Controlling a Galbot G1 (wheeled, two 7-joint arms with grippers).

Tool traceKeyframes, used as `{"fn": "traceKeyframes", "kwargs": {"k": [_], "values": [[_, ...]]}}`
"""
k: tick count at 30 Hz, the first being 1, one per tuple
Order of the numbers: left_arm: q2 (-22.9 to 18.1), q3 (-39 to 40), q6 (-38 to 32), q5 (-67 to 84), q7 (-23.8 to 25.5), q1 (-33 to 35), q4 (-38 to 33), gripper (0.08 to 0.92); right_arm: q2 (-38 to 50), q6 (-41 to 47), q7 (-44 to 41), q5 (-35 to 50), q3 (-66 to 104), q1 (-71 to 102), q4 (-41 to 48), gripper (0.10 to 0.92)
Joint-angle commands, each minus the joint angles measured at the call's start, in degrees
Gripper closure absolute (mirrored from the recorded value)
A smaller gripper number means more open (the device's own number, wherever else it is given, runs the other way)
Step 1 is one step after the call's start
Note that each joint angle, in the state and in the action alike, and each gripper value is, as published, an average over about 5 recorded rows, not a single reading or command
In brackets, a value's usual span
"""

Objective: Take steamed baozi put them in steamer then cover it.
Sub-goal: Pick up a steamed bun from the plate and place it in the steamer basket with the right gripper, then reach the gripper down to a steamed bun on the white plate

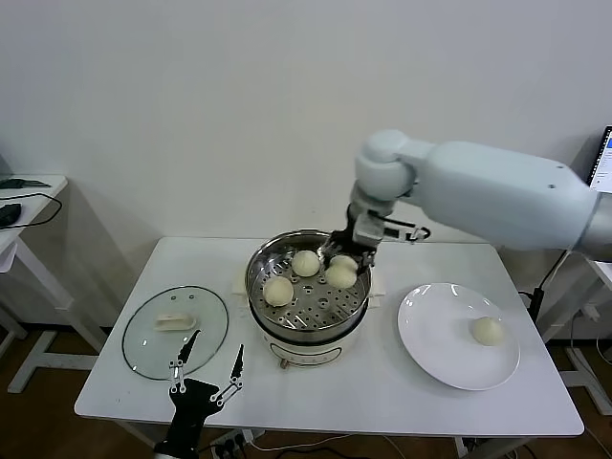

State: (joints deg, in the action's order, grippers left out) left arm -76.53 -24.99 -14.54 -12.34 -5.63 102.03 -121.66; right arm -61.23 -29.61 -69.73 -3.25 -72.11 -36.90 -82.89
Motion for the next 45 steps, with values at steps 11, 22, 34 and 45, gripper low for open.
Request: {"fn": "traceKeyframes", "kwargs": {"k": [11,22,34,45], "values": [[-0.01,0.15,-0.05,0.55,-0.09,-0.81,0.78,0.177,-8.86,-7.62,1.09,-11.21,-0.4,9.57,2.13,0.364],[0.11,-0.28,-0.35,0.73,-0.2,-0.68,0.82,0.177,-9.79,-7.83,1.66,-13.15,0.13,11.26,3.23,0.349],[0.05,-0.5,-0.38,0.67,-0.16,-0.59,1.07,0.177,-1.45,-1.49,-1.16,-8.32,7.57,8.31,-1.28,0.205],[0.24,-0.29,-0.14,0.64,-0.1,-1.11,1.38,0.177,11.94,7.39,-8.23,2.95,14.78,4.66,14.23,0.203]]}}
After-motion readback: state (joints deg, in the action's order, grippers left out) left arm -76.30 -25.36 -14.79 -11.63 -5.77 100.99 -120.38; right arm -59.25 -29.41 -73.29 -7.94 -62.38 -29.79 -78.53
